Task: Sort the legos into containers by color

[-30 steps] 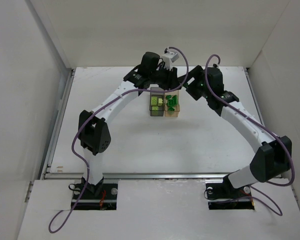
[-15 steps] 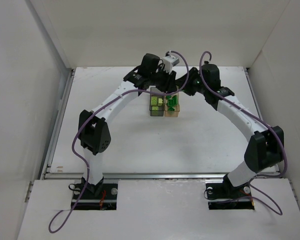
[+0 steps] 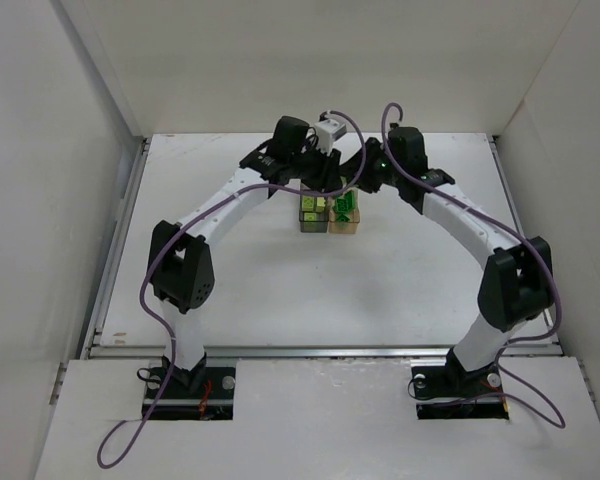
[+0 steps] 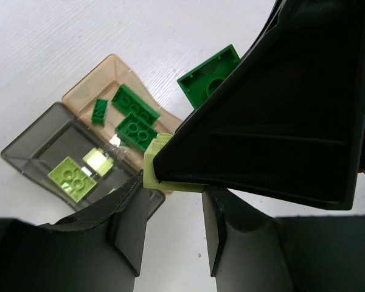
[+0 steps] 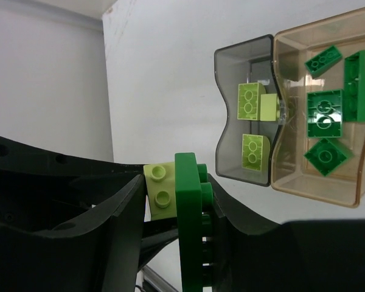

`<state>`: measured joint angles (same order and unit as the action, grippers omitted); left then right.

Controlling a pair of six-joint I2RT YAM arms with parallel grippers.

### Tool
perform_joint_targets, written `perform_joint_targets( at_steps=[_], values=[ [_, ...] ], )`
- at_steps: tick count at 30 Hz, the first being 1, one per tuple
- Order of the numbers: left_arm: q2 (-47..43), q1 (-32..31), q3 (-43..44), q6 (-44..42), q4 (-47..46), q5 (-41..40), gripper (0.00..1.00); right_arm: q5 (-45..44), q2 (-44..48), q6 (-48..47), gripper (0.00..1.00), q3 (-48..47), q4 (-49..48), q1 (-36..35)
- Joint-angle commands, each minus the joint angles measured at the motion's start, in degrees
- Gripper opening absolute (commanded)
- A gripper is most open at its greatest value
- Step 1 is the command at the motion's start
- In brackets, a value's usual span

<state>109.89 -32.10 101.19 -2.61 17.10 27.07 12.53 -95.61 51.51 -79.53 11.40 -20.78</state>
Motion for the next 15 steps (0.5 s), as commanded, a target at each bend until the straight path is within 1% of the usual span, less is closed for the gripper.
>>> perform_joint_targets(
  at_steps=[1,5,9,12,13,15],
  values=[
    [-5.47,3.62,-3.36,-3.10,0.04,-5.88,0.00,-4.27,-3.43,-5.97,0.00,-5.02,2.83,1.44],
    [-6.00,3.62,-3.98,-3.72,-0.49,-5.28,0.00,-2.79,-6.42,-6.59,0.00,-6.17,2.84,1.44],
    [-6.00,3.01,-4.51,-5.12,-0.49,-4.75,0.00,-1.55,-6.43,-6.59,0.00,-5.64,1.35,1.44],
    [-5.48,3.01,-5.20,-6.00,0.12,-5.27,0.00,-1.55,-5.12,-7.21,0.08,-6.25,1.35,1.44],
    [-5.47,3.01,-5.21,-6.61,0.12,-5.27,0.00,-1.55,-5.11,-7.21,0.18,-6.25,1.35,1.44],
    [-5.47,3.01,-5.83,-7.14,0.12,-6.58,0.00,-2.08,-3.53,-7.74,0.26,-6.25,2.66,1.96]
  ],
)
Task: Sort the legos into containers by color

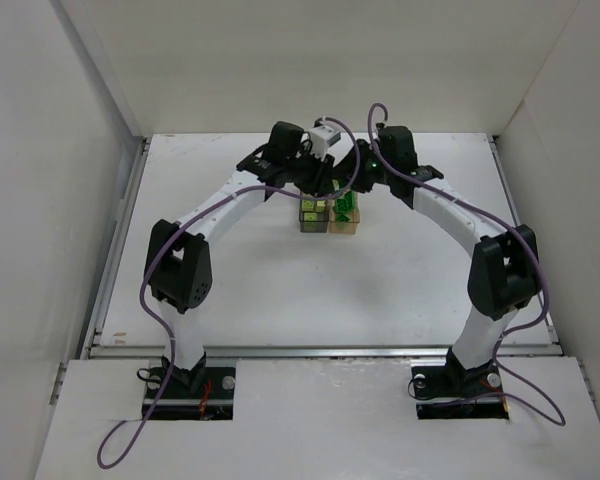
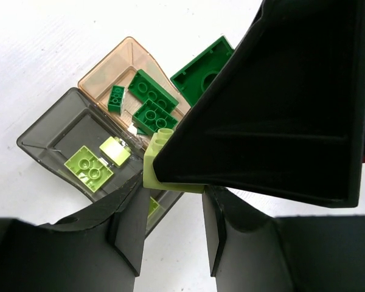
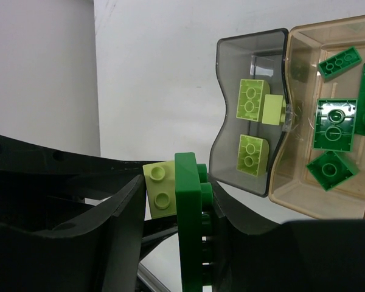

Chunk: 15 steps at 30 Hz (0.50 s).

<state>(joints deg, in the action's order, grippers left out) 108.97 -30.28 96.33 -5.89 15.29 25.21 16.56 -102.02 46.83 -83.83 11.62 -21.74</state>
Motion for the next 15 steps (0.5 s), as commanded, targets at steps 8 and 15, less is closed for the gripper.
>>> perform_joint_targets(
  at_steps=[8,15],
  values=[
    [-4.03,0.66,-1.59,-7.55,0.71,-8.59,0.00,-5.49,4.63,-5.17,0.44,-1.95,4.82,2.93],
    [-3.50,0.14,-2.12,-10.10,0.18,-10.97,0.00,-4.96,6.83,-5.70,0.44,-2.48,6.05,2.93]
  ],
)
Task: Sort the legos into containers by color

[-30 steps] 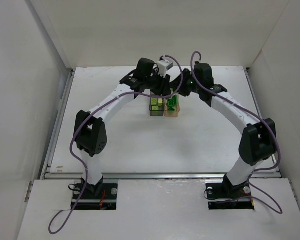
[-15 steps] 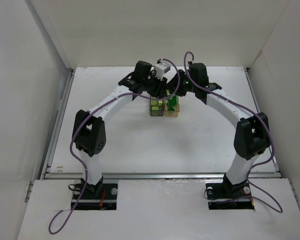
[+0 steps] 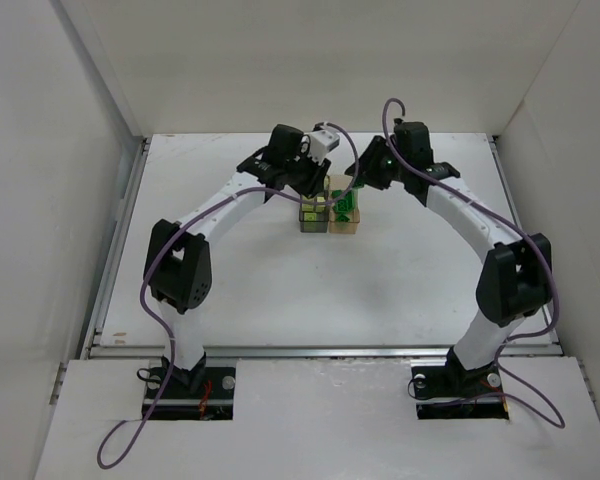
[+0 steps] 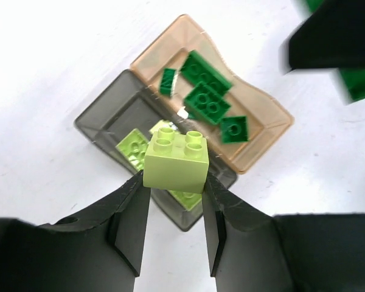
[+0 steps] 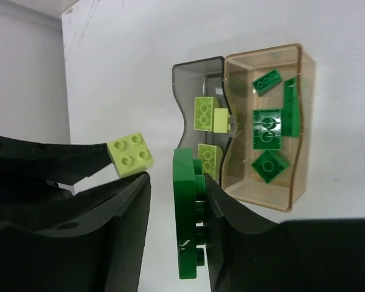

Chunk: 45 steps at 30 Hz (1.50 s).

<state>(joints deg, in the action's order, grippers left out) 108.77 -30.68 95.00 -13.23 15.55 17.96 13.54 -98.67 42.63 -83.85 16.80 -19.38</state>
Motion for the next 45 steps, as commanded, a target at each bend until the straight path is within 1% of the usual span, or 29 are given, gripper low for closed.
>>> perform_joint_targets(
  at_steps=[1,2,3,4,5,6,8,9,10,13,14,15,16,18,20,27,29,30,33,34,35,36,38,40,41,42,43,44,45],
  values=[
    [-3.30,0.53,-0.78,-2.76,-0.08,-3.72,0.00,-1.94,3.49,-2.02,0.44,-1.93,1.39,0.57],
    [-3.30,0.53,-1.39,-2.76,-0.08,-4.33,0.00,-1.94,3.49,-2.03,0.33,-1.93,1.40,0.57],
    [-2.78,0.53,-1.40,-2.76,-0.08,-4.33,0.00,-2.55,3.49,-2.03,0.33,-1.93,1.92,0.57],
    [-2.78,0.53,-1.40,-2.76,-0.08,-4.33,0.00,-2.55,3.49,-2.03,0.11,-1.93,1.92,0.57],
    [-2.77,0.53,-1.40,-2.76,-0.08,-4.33,0.00,-3.16,1.83,-2.55,0.04,-1.93,1.92,0.57],
    [-2.77,0.53,-1.92,-2.76,-0.08,-4.33,0.00,-3.17,1.12,-3.25,0.00,-1.93,2.53,0.57],
    [-2.77,0.53,-1.93,-2.76,-0.08,-4.85,0.00,-5.27,-0.63,-3.95,0.00,-2.45,2.54,0.57],
    [-3.30,0.53,-1.93,-2.76,-0.08,-4.86,0.00,-6.06,-2.82,-5.09,0.02,-3.32,4.02,0.57],
    [-3.30,0.53,-1.93,-2.76,-0.08,-4.86,0.00,-6.94,-4.06,-5.71,0.07,-4.12,4.73,0.57],
    [-3.83,0.53,-1.93,-2.76,-0.08,-4.86,0.00,-10.10,-8.11,-8.52,0.30,-7.37,6.93,-0.04],
    [-3.83,0.53,-1.93,-2.76,-0.08,-4.86,0.00,-10.72,-8.90,-9.31,0.48,-7.99,7.63,-1.09],
    [-3.83,0.53,-1.93,-2.76,-0.08,-4.86,0.00,-11.51,-9.60,-10.10,0.57,-9.56,8.25,-1.62],
    [-3.83,0.53,-1.93,-2.76,-0.08,-4.86,0.00,-11.52,-11.09,-11.33,0.65,-10.44,9.90,-1.63],
    [-3.83,0.53,-2.45,-2.76,-0.08,-5.47,0.00,-12.04,-11.72,-11.96,0.78,-11.24,10.71,-3.20],
    [-3.83,0.53,-3.50,-2.76,-0.08,-5.48,0.00,-12.83,-11.72,-12.66,0.83,-11.86,11.33,-3.82],
    [-3.13,0.53,-5.35,-3.38,-1.14,-4.86,0.00,-16.00,-6.98,-12.66,0.85,-10.80,11.94,-3.83],
    [-1.73,0.53,-5.35,-5.65,-1.14,-4.33,0.00,-16.53,-5.31,-12.66,0.85,-9.67,11.94,-3.83],
    [-0.94,0.53,-5.35,-5.66,-1.14,-3.72,0.15,-17.22,-3.74,-12.05,0.85,-9.66,11.94,-3.83],
    [-0.23,0.53,-4.74,-6.37,-0.61,-3.10,0.52,-20.21,-0.66,-12.05,0.89,-8.17,11.94,-3.83],
    [-0.23,0.53,-4.74,-6.37,-0.61,-3.10,0.71,-21.26,0.05,-12.05,0.91,-7.38,11.94,-3.83],
    [-0.23,0.53,-4.74,-5.76,-0.61,-3.62,0.78,-23.19,1.63,-12.05,0.94,-6.68,11.94,-3.83],
    [-0.23,0.53,-4.74,-5.75,-0.61,-3.63,0.78,-24.08,1.64,-12.05,0.95,-6.67,11.94,-3.83],
    [-0.23,0.53,-4.74,-5.75,-0.61,-3.11,0.84,-24.61,4.18,-12.05,0.97,-5.27,12.47,-3.30],
    [-1.71,0.53,-4.74,-5.75,-0.61,-3.10,0.84,-25.14,7.16,-12.05,0.98,-3.43,11.95,-1.90],
    [-2.24,0.53,-4.74,-4.79,-1.13,-5.10,0.84,-25.14,8.22,-12.05,0.98,-2.81,11.94,-1.89],
    [-3.03,1.14,-4.74,-3.83,-1.14,-6.17,0.84,-26.97,9.54,-12.05,1.00,-2.28,11.94,-0.24],
    [-4.00,1.75,-4.22,-2.77,-2.27,-6.87,0.84,-27.77,10.94,-12.05,1.00,-0.45,11.94,0.56],
    [-6.18,2.72,-4.21,-1.02,-2.89,-8.01,0.84,-28.65,14.44,-12.05,1.00,0.79,11.94,1.52],
    [-6.99,5.08,-3.25,-0.31,-2.89,-9.33,0.84,-29.61,16.47,-12.05,1.00,2.10,11.33,2.67]
  ],
)
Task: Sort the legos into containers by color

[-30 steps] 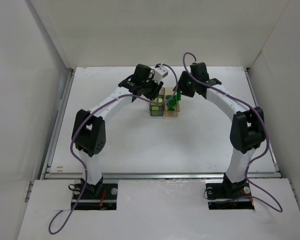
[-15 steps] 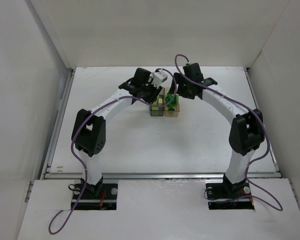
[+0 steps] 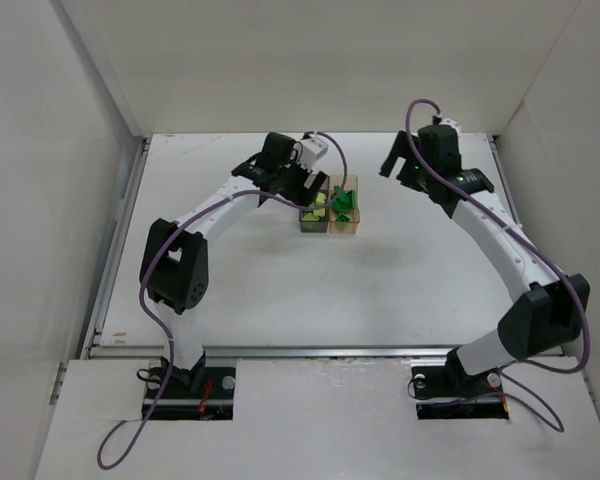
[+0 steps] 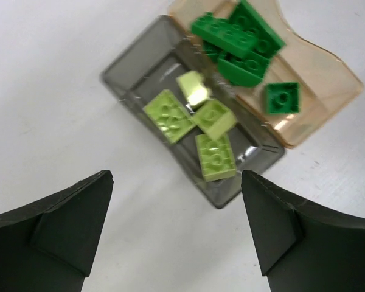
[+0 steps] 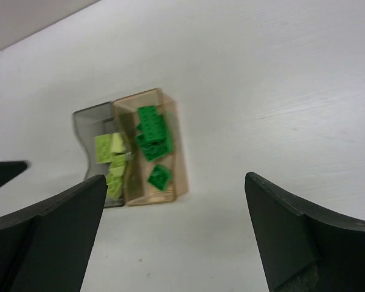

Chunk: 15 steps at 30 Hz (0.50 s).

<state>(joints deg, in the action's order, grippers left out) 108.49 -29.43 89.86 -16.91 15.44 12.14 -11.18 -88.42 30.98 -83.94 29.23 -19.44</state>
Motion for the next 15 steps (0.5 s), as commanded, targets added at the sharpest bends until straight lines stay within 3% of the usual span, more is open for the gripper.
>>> perform_joint_targets(
  at_steps=[1,6,8,11,15],
  values=[
    [-7.32,5.16,2.68,4.07,-2.79,-5.53,0.84,-8.12,8.25,-0.40,1.00,5.07,-1.11,4.74],
    [-10.47,15.79,3.67,7.32,-3.04,-27.12,0.86,-31.05,23.27,-0.92,1.00,14.05,-1.72,7.92],
    [-12.41,21.85,1.20,8.02,-3.75,-30.06,0.86,-44.98,27.67,-0.14,1.00,19.57,-3.30,7.93],
    [-18.12,27.92,-6.00,8.56,-4.98,-32.00,0.86,-56.80,35.84,-0.13,1.00,25.04,-8.65,7.93],
    [-25.86,32.59,-15.84,10.22,-4.37,-33.15,0.86,-57.30,42.53,0.39,1.00,29.88,-9.72,7.93]
  ],
)
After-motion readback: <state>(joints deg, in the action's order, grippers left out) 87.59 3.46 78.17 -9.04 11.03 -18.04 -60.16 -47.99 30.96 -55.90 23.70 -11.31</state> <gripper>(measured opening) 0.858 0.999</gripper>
